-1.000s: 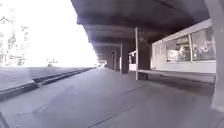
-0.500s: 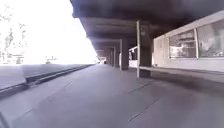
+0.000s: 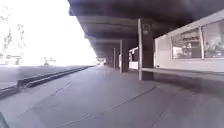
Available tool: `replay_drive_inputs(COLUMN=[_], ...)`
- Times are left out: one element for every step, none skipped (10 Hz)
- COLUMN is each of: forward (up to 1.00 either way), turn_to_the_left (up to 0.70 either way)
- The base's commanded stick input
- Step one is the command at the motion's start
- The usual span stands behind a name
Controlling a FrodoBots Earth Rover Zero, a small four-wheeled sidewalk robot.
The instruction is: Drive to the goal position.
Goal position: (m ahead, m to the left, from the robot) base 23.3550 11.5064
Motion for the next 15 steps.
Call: replay_drive_inputs(forward=[0.70, 0.70, 0.70, 0.70, 0.70, 0.70, 0.70, 0.70, 0.70, 0.70, 0.70, 0.70, 0.70, 0.70, 0.70], turn_to_the_left=[0.17, 0.33, 0.35, 0.35, 0.25, 0.09, 0.00, 0.00, 0.00, 0.00, 0.00, 0.00, 0.00, 0.00, 0.00])
